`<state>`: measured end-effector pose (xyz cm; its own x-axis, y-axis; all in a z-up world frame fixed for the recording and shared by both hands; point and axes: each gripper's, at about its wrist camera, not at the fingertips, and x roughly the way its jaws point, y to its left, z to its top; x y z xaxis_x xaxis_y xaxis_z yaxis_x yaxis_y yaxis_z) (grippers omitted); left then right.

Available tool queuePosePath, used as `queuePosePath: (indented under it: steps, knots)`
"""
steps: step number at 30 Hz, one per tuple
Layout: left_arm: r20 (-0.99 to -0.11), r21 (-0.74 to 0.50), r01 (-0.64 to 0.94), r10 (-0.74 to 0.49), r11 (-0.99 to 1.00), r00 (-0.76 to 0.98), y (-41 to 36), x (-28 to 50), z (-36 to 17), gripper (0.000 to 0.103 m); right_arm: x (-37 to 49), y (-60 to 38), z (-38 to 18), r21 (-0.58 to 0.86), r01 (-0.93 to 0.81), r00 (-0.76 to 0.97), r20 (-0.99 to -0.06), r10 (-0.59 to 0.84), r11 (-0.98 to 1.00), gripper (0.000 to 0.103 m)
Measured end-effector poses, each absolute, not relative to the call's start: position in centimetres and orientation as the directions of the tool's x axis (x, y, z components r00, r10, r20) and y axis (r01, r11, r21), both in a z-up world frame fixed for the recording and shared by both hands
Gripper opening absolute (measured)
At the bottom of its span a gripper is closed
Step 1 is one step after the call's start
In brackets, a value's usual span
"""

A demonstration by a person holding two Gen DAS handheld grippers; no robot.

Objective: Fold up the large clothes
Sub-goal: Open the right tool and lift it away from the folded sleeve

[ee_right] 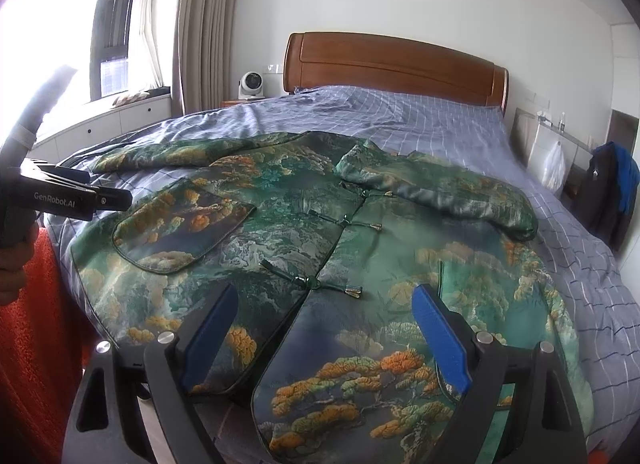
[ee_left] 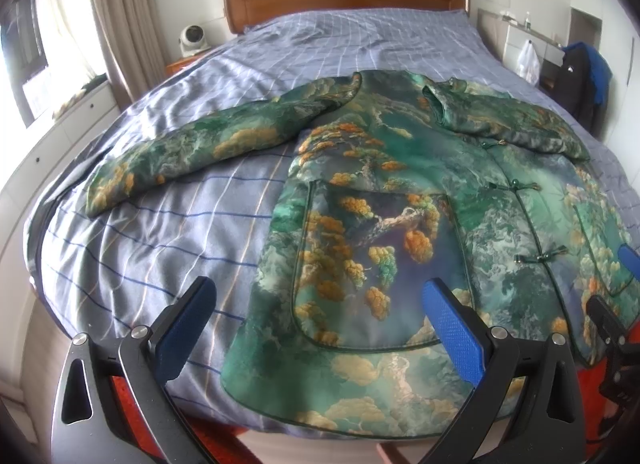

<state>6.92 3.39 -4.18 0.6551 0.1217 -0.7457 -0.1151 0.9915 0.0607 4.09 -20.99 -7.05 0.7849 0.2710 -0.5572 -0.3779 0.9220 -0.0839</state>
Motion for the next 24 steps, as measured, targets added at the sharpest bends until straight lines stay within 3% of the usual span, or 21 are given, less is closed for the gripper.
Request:
queuePosePath:
  steps: [24]
  knots:
    - [-0.767, 0.057, -0.140, 0.134, 0.988, 0.627, 4.9, 8.4, -4.9, 0.103, 3.7, -20.4, -7.2, -0.104, -0.399, 0.788, -0.547, 0.283, 0.911, 0.088]
